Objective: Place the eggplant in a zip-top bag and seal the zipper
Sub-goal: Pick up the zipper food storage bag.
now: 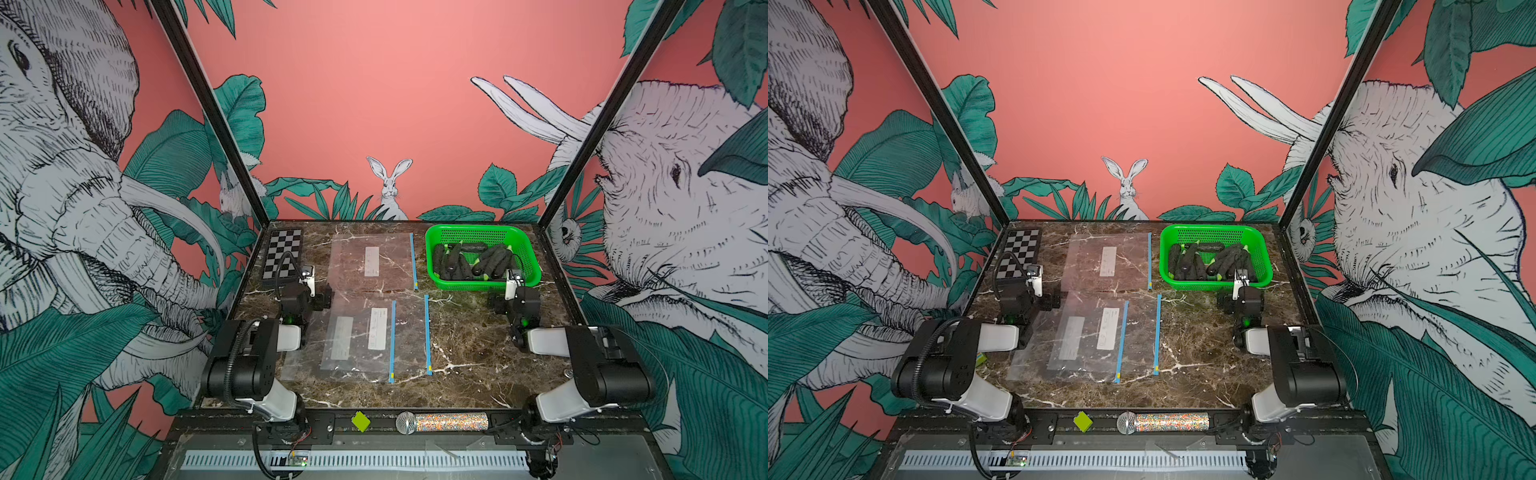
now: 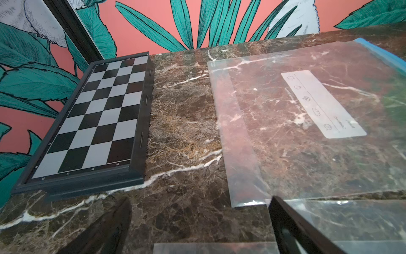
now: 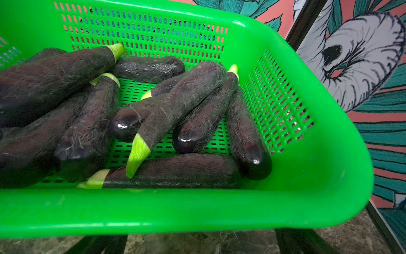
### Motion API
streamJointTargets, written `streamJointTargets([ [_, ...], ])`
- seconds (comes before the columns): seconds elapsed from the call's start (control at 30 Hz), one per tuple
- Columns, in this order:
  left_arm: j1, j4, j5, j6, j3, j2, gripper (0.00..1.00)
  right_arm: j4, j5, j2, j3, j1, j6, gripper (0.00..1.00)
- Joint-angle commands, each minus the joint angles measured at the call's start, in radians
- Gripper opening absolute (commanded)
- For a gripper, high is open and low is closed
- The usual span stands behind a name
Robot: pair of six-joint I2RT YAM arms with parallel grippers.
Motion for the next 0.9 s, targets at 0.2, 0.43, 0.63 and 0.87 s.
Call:
streamJointTargets([
  [0.2,0.005,0.023,-0.006,0.011,0.013,-0.001,0.99,0.043,0.015,0.003,0.016,-0.003,-0.008,0.98],
  [0.43,0.005,0.021,-0.006,0.010,0.015,0.000,0.99,0.043,0.014,0.003,0.017,-0.004,-0.007,0.98],
  [0.63,0.005,0.020,-0.005,0.011,0.016,0.001,0.99,0.036,0.019,0.002,0.019,-0.022,0.016,0.98],
  [0.87,0.005,0.021,-0.004,0.011,0.015,0.000,0.99,0.032,0.019,0.002,0.021,-0.021,0.016,0.98],
])
